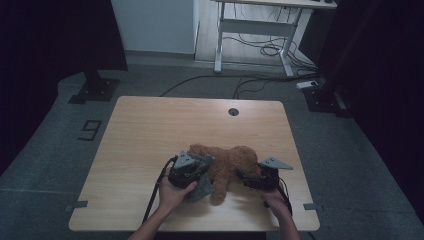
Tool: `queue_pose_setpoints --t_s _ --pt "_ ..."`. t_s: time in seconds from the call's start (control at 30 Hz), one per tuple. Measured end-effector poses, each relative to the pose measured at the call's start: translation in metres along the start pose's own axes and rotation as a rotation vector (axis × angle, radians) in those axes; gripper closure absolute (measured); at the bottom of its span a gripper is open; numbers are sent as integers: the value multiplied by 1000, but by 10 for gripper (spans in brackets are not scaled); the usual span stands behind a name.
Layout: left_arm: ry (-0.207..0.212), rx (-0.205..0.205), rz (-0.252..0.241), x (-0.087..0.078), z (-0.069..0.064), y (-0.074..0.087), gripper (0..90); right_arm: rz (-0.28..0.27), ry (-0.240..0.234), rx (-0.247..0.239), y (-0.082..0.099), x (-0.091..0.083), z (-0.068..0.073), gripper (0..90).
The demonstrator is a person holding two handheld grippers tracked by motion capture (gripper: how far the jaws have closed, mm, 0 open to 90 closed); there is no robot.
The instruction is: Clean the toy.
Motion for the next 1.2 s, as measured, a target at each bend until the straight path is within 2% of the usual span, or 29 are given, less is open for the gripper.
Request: queue_pose_setpoints --t_s 0.1,0.2,0.27,0.37,0.43,0.53,0.63,0.7,0.77,0.83,0.9,0.97,1.0,1.03,1.07,1.1,1.2 --pt "-12 7 -16 -4 -1 6 794 -3 6 -15 5 -1 7 278" --pt "-25 18 -19 -11 -1 9 793 -29 31 -61 11 1 16 309" --pt "-31 13 -24 -15 0 3 793 -38 55 -81 11 5 21 321" --pt "-32 18 -47 -19 -7 -19 796 -46 106 -97 8 13 27 326" --pt "-1 40 -67 -16 -24 -35 796 -49 116 -101 7 15 29 326" --pt "25 135 -66 4 -66 -56 794 -54 125 -113 5 17 31 325" --pt "29 181 -24 36 -94 -62 792 -59 121 -107 5 16 31 324" --pt "19 172 26 61 -101 -58 791 -62 113 -105 5 14 30 324" --pt "-8 170 59 79 -95 -47 790 -60 101 -104 6 13 28 325" --pt "23 137 27 80 -87 -41 792 -51 88 -96 8 12 26 325" --pt "14 127 10 71 -79 -40 793 -61 70 -82 10 11 24 328" --pt "-41 144 -9 58 -67 -40 793 -63 70 -82 9 11 23 331" --pt "-73 136 -11 50 -55 -39 794 -62 68 -77 9 11 23 332" --pt "-73 117 -11 46 -47 -39 793 -60 65 -74 9 11 22 332" --pt "-54 74 -19 39 -36 -38 794 -62 62 -73 9 11 22 332" --pt "-49 50 -25 31 -27 -36 793 -63 57 -77 9 10 22 332" --pt "-74 39 -62 9 -11 -31 794 -63 63 -90 8 11 24 332"
Point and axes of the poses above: each handheld gripper's, and its own axes: x roughly forward along the jaws, y roughly out of its underside, z roughly to its left, the point moved 5 cm from there along x, roughly forward along the jaws, and after that the axes turned 12 degrees about -x, right-handed, at the moved point
